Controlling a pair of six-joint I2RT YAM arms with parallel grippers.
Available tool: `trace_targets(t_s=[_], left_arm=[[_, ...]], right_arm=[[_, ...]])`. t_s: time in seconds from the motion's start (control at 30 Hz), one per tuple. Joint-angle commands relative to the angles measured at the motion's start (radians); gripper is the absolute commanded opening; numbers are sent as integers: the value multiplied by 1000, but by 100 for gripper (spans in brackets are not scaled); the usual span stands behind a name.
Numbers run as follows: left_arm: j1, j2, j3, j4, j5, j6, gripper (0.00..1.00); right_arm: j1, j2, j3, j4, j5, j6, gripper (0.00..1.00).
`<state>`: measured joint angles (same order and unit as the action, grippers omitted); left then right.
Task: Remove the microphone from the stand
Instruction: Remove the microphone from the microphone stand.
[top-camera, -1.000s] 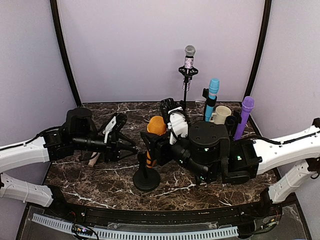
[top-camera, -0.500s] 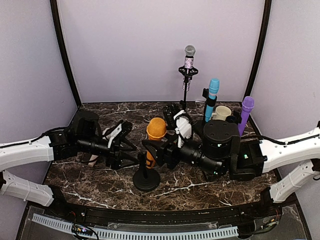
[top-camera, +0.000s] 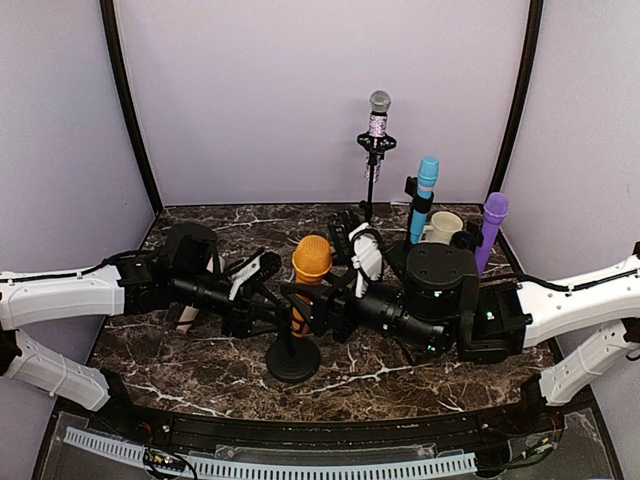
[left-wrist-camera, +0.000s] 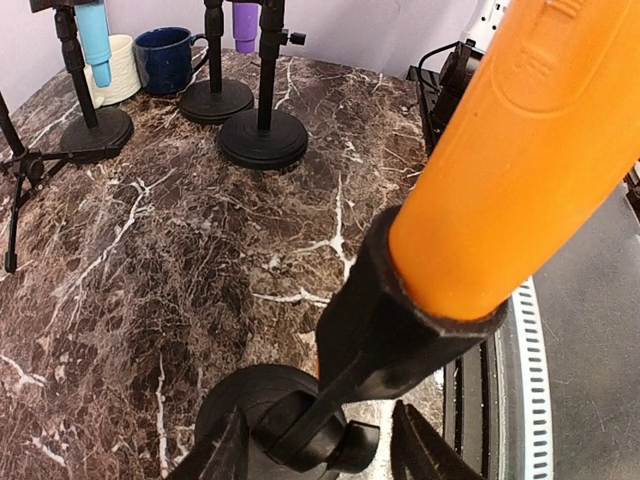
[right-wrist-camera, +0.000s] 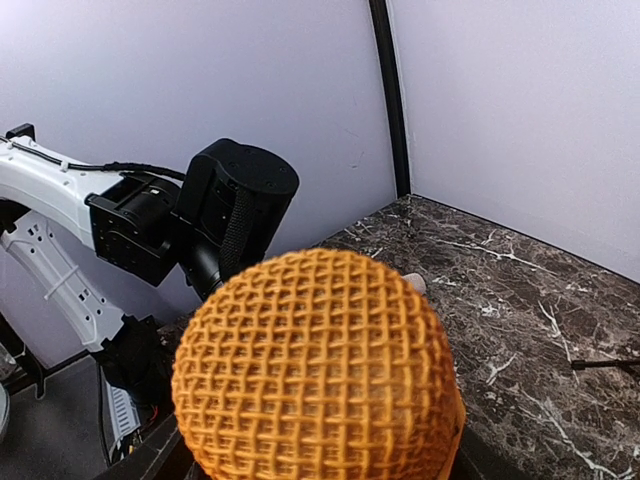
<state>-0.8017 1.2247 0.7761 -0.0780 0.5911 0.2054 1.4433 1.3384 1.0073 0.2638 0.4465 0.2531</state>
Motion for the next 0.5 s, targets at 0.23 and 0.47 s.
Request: trace_targets(t_s=[0.23,0.47], left_arm=[[-6,3,15,39,17,0,28],[-30,1,18,13,-12,26,15]], right_arm=[[-4,37,20,16,91,86,64],[-4,65,44,2,199,182,54]])
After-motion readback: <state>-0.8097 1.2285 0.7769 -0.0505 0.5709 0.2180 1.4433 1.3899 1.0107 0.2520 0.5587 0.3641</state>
